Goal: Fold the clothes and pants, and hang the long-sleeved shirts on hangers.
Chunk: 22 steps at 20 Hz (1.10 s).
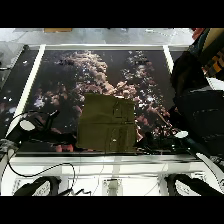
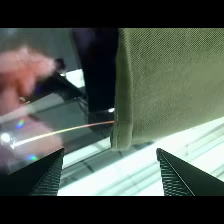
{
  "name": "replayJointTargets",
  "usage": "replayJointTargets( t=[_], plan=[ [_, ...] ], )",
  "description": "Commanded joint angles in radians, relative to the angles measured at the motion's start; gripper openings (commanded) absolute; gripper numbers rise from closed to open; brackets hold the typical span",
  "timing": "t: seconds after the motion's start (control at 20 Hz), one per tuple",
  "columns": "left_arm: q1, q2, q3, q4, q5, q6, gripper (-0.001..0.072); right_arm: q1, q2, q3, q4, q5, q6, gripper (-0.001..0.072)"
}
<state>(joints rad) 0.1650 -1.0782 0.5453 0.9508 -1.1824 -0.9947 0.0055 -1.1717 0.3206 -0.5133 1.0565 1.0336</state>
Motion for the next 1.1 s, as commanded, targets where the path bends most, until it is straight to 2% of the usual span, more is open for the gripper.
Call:
replayJointTargets(
  t=[0.0,0.1,0.3,0.45,0.5,0.55,0.65,0.75,0.95,1.05],
  plan=[
    [0.002,-0.022,-0.003,-0.033,0.020,0.024,0.0621,0.111,-0.001,0.017,0.004,-0.099,-0.004,0.0515],
    [0.002,-0.022,-0.004,-0.032,0.019,0.024,0.0621,0.163,-0.001,0.039,0.005,-0.113,-0.003,0.0502],
    [0.002,-0.032,-0.004,-0.032,0.038,0.039,0.0620,0.184,-0.001,0.050,0.005,-0.108,-0.006,0.0428],
    [0.002,-0.075,-0.005,-0.033,0.046,0.045,0.0621,0.184,0.000,0.050,0.021,-0.093,-0.100,0.0238],
    [0.002,-0.094,-0.005,-0.033,0.045,0.046,0.0620,0.184,0.000,0.050,0.029,-0.082,-0.127,0.0159],
    [0.002,-0.111,-0.005,-0.033,0.045,0.046,0.0620,0.184,0.000,0.050,0.042,-0.069,-0.156,0.0050],
    [0.002,-0.139,-0.004,-0.039,0.046,0.079,0.0620,0.184,0.000,0.051,0.057,-0.055,-0.190,0.0032],
    [0.008,-0.152,-0.004,-0.040,0.056,0.122,0.0516,0.184,0.000,0.051,0.062,-0.055,-0.191,0.0032],
    [0.013,-0.153,-0.004,-0.041,0.116,0.149,0.0504,0.184,0.000,0.051,0.073,-0.047,-0.190,0.0032],
    [0.011,-0.154,-0.008,-0.043,0.071,0.173,0.0503,0.184,0.000,0.051,0.073,-0.047,-0.190,0.0033]
  ],
)
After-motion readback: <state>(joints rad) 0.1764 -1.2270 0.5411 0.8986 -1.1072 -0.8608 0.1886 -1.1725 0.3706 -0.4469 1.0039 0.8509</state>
